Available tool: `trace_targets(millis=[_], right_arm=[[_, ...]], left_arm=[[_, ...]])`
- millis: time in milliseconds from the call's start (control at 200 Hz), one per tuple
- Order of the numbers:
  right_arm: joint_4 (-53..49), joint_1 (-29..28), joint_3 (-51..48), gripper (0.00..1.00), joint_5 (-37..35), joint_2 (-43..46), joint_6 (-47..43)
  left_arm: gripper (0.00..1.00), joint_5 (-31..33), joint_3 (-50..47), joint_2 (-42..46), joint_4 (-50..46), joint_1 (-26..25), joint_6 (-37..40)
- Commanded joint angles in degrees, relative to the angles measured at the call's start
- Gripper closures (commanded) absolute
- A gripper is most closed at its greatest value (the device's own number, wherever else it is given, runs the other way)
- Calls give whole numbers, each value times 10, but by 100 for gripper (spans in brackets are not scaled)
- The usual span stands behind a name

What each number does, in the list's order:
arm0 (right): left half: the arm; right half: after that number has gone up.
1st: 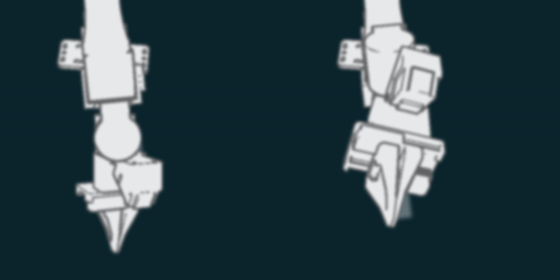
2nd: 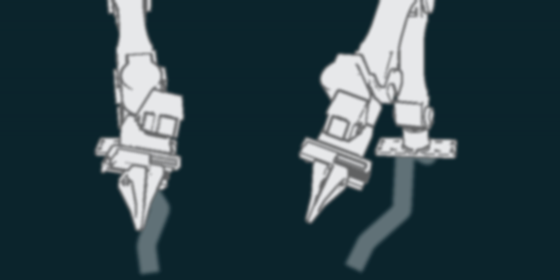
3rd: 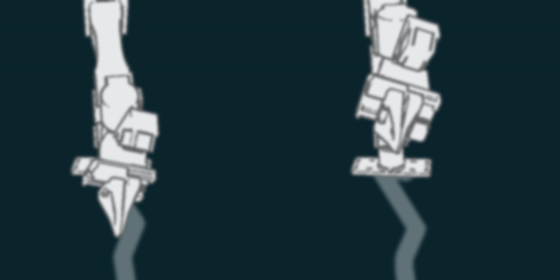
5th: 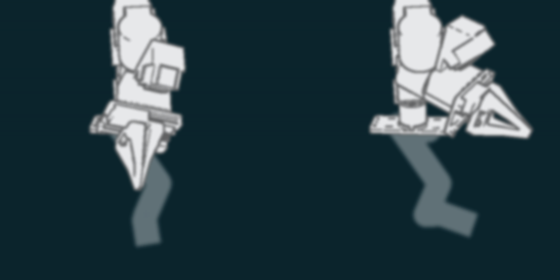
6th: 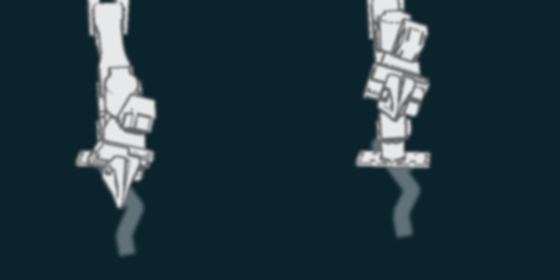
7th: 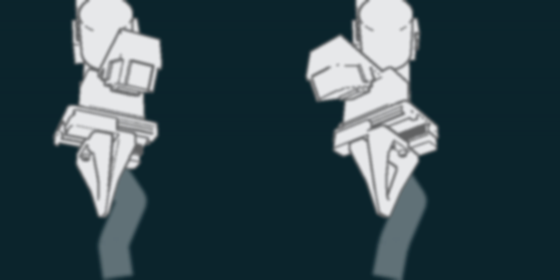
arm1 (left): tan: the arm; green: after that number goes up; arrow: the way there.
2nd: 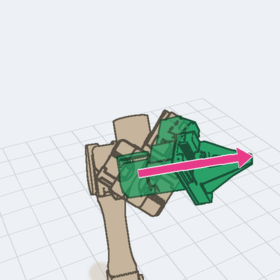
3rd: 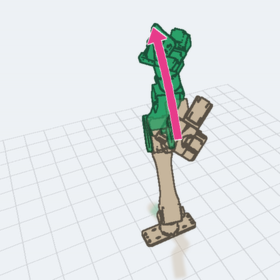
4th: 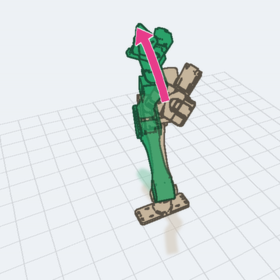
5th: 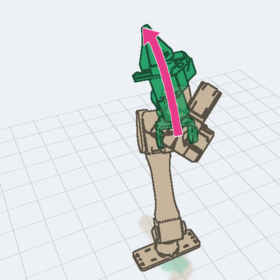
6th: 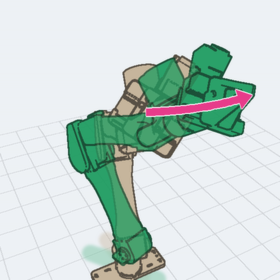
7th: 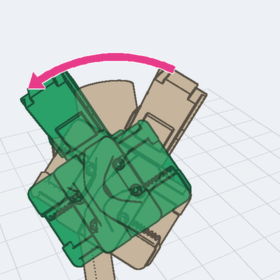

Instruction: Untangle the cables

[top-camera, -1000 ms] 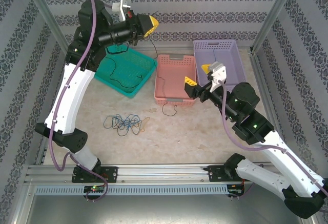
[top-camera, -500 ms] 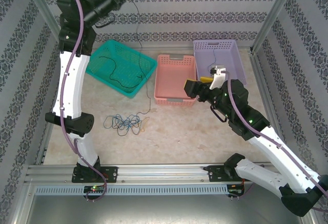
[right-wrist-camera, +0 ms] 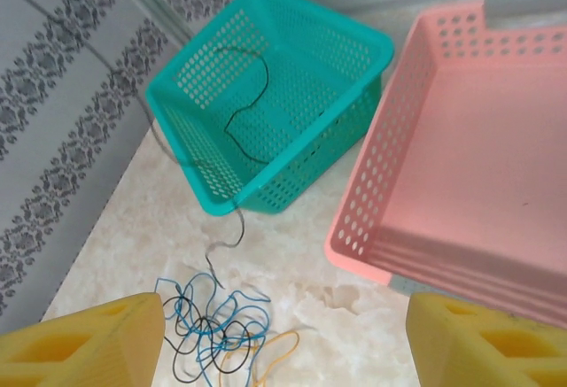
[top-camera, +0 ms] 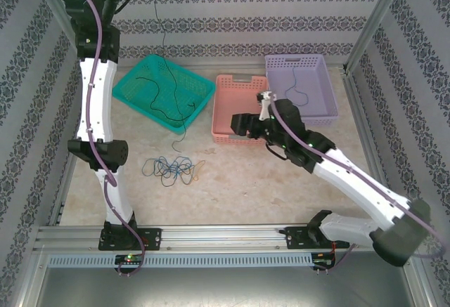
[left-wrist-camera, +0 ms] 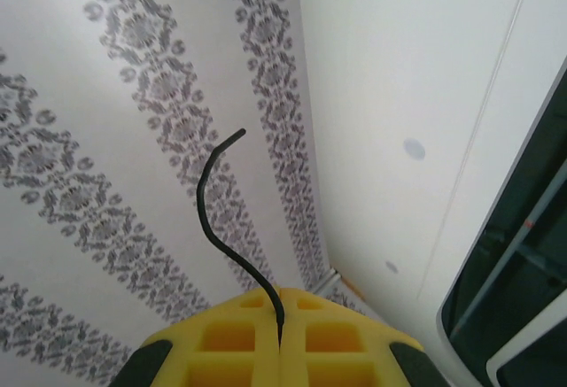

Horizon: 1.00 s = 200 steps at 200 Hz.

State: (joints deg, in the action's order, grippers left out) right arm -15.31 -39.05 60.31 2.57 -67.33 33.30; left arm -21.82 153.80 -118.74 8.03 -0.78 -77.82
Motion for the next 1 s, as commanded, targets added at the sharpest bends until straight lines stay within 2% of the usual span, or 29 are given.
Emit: trace_targets(millis=[0, 180, 275, 405, 684, 884, 994], right_arm=[[20, -21, 47, 28, 14, -57, -2], [21, -53, 131, 29, -21, -223, -8], [56, -61, 170, 29, -25, -303, -2], [77, -66, 240, 29, -33, -378, -8], [41, -63, 386, 28, -53, -512, -41], [50, -59, 462, 37, -30, -583, -59], [50, -55, 503, 53, -29, -615, -58]], left_arm=[[100, 20, 15, -22, 68, 19, -51], [100, -8, 15, -33, 51, 20, -48], [100, -13, 13, -33, 42, 22, -41], [100, -29, 12, -38, 26, 30, -35], [100, -41, 11, -47, 27, 42, -46], [100, -55, 10, -46, 18, 49, -48], [100, -63, 10, -44, 12, 53, -47]])
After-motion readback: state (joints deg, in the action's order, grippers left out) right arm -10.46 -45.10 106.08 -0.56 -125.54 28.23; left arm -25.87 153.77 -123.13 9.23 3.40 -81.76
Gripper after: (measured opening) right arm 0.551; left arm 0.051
